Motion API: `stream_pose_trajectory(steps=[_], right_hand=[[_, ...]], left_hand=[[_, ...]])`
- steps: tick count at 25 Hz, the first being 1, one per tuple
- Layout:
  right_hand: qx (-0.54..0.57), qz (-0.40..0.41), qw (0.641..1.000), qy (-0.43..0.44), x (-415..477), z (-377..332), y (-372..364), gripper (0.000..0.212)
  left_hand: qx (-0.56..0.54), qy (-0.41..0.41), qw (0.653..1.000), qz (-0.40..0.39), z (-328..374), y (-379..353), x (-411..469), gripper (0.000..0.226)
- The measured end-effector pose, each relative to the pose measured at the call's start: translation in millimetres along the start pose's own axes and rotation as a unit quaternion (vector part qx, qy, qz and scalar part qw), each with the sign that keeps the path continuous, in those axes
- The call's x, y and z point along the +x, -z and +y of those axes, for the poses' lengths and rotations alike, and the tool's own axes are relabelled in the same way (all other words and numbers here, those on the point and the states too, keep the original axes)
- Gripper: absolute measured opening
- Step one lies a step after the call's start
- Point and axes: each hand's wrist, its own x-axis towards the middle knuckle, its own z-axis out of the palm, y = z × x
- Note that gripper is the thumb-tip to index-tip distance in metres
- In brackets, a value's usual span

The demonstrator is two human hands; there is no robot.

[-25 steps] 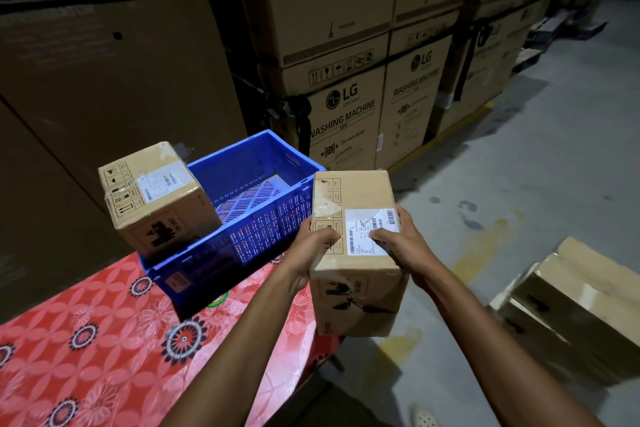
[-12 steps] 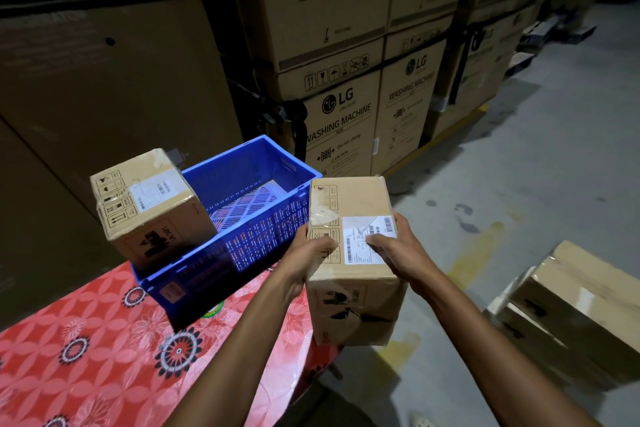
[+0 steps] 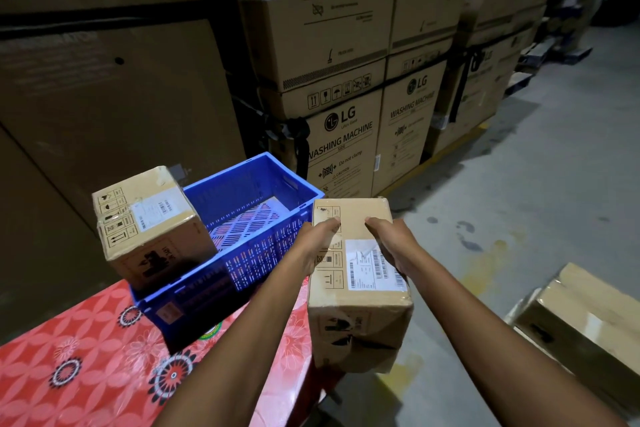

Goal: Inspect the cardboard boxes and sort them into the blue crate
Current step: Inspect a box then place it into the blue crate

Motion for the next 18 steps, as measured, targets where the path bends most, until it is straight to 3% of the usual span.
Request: stream_pose_trajectory(steps=[13,18], right_hand=[[-0.108,0.047,0.993,0.018,-2,5,-4,0.062],[-0.059,0.016,0.997,0.046,-2,22,8,0.085]], left_hand=[[0.087,-0.028,0.995,0.044,-7,-2,7,0.034],[0.087,-0.097,0.991,0.029,-16,-5,-8,0.038]])
